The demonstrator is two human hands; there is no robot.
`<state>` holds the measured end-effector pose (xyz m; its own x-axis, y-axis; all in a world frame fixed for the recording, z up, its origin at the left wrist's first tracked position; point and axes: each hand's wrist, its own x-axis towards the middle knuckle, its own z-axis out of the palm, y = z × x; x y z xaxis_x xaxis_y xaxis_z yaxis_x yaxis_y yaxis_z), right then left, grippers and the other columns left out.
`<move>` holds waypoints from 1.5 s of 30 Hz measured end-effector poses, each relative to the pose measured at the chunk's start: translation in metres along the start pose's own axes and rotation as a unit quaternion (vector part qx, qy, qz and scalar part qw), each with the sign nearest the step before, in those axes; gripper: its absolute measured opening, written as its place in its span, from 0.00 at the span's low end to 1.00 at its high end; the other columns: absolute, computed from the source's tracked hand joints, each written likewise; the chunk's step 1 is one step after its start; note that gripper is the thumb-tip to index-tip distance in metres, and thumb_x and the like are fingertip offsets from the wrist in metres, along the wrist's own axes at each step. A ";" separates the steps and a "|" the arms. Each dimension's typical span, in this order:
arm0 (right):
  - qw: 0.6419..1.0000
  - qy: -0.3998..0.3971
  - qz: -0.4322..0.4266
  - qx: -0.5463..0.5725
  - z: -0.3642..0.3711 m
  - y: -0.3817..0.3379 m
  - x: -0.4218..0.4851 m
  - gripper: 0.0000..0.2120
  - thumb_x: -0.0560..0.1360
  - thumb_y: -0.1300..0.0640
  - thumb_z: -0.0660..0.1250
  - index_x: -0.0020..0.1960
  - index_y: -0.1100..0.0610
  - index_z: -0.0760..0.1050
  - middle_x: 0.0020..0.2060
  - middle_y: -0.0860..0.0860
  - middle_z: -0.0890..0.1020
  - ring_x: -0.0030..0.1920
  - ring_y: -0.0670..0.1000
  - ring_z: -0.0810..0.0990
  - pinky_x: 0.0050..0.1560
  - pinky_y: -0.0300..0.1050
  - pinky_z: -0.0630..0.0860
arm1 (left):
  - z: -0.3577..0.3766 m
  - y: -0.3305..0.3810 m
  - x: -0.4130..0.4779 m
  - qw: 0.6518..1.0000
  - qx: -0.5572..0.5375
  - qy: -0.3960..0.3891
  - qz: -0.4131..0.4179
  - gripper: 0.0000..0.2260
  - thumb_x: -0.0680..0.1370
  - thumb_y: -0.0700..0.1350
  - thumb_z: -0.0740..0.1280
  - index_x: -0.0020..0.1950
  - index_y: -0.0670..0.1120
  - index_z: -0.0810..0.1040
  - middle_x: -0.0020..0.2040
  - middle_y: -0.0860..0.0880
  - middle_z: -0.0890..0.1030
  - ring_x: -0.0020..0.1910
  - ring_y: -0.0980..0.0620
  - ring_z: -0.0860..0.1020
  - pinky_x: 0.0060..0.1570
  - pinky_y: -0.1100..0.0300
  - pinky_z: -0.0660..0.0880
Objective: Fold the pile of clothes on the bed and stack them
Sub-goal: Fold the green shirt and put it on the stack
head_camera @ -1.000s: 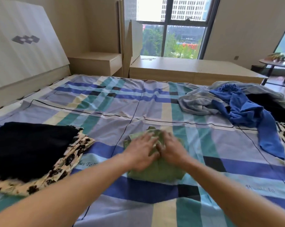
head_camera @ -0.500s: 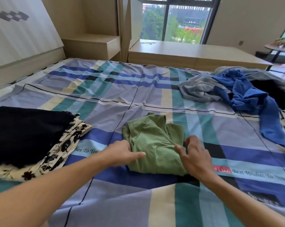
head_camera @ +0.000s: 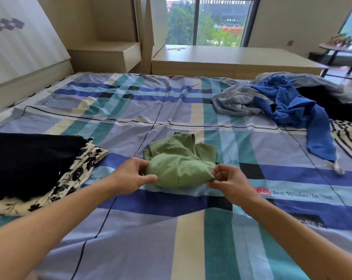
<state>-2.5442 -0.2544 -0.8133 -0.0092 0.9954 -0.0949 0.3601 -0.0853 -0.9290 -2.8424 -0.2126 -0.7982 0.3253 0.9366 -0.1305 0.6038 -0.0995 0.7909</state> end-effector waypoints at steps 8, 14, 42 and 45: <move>0.969 -0.122 0.036 -0.211 -0.041 -0.010 -0.007 0.11 0.63 0.70 0.77 0.35 0.57 0.80 0.28 0.49 0.78 0.30 0.46 0.74 0.35 0.41 0.71 | -0.021 -0.022 -0.023 0.973 0.066 -0.203 -0.083 0.12 0.69 0.50 0.76 0.49 0.48 0.86 0.47 0.47 0.86 0.42 0.55 0.79 0.48 0.56 0.75; 0.939 -0.120 0.074 -0.314 -0.025 0.001 0.000 0.08 0.70 0.64 0.69 0.43 0.52 0.78 0.37 0.49 0.81 0.34 0.48 0.79 0.32 0.39 0.75 | -0.016 -0.006 -0.015 0.914 0.209 -0.274 -0.214 0.07 0.72 0.51 0.71 0.40 0.49 0.79 0.37 0.52 0.81 0.32 0.53 0.77 0.32 0.63 0.71; 0.995 -0.045 -0.069 0.056 0.042 -0.055 0.022 0.38 0.69 0.70 0.74 0.69 0.36 0.73 0.59 0.44 0.78 0.50 0.38 0.80 0.49 0.31 0.76 | 0.002 0.029 0.012 0.970 -0.141 0.185 -0.070 0.53 0.73 0.46 0.74 0.78 0.62 0.32 0.80 0.50 0.58 0.74 0.45 0.68 0.68 0.48 0.71; 0.992 -0.064 -0.107 0.025 0.067 -0.095 0.046 0.32 0.68 0.72 0.74 0.61 0.39 0.80 0.56 0.48 0.83 0.53 0.46 0.81 0.50 0.33 0.77 | -0.044 0.026 -0.008 0.963 -0.142 0.229 -0.025 0.45 0.76 0.42 0.70 0.79 0.66 0.44 0.80 0.53 0.59 0.74 0.48 0.68 0.67 0.49 0.72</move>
<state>-2.6410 -0.2031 -0.7528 -0.2001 0.9776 0.0652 0.2912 0.1229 -0.9487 -2.8614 -0.2083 -0.7498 -0.0937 0.9942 0.0530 0.3657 -0.0152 0.9306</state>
